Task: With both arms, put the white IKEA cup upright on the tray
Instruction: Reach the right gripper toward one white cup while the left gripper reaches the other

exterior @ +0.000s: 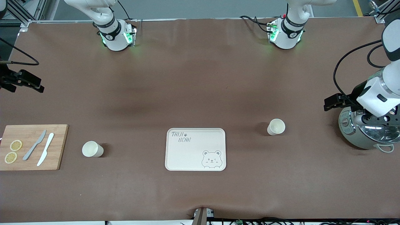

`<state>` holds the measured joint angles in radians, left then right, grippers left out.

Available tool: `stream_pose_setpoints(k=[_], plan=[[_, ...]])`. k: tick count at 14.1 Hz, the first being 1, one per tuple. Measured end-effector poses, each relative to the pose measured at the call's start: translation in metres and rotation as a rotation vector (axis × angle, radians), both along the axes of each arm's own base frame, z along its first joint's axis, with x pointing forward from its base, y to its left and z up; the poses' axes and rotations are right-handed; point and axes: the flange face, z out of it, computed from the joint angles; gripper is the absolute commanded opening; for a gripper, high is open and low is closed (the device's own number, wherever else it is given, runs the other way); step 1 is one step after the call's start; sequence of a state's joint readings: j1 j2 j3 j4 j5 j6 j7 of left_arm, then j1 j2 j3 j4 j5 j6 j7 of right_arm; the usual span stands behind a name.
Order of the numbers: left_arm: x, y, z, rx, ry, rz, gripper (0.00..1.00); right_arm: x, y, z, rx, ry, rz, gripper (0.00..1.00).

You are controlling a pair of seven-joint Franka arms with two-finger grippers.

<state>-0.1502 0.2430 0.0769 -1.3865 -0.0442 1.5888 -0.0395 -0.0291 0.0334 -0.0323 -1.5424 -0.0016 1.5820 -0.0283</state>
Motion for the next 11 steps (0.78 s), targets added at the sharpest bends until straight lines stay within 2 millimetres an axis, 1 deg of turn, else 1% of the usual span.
stream_pose_setpoints(k=[5, 7, 9, 11], plan=[[-0.001, -0.002, -0.001, -0.025, 0.011, 0.002, 1.0, 0.002, 0.0, -0.003, -0.002, 0.004, 0.001, 1.0], [-0.007, -0.008, -0.011, -0.068, 0.072, 0.001, 1.0, 0.003, 0.001, -0.004, -0.002, -0.003, 0.002, 1.0], [-0.01, -0.015, -0.02, -0.077, 0.104, -0.008, 1.0, 0.004, 0.001, -0.01, -0.003, -0.01, 0.002, 1.0], [-0.011, -0.028, -0.027, -0.08, 0.115, -0.03, 1.0, 0.006, 0.001, -0.015, -0.003, -0.013, 0.003, 1.0]])
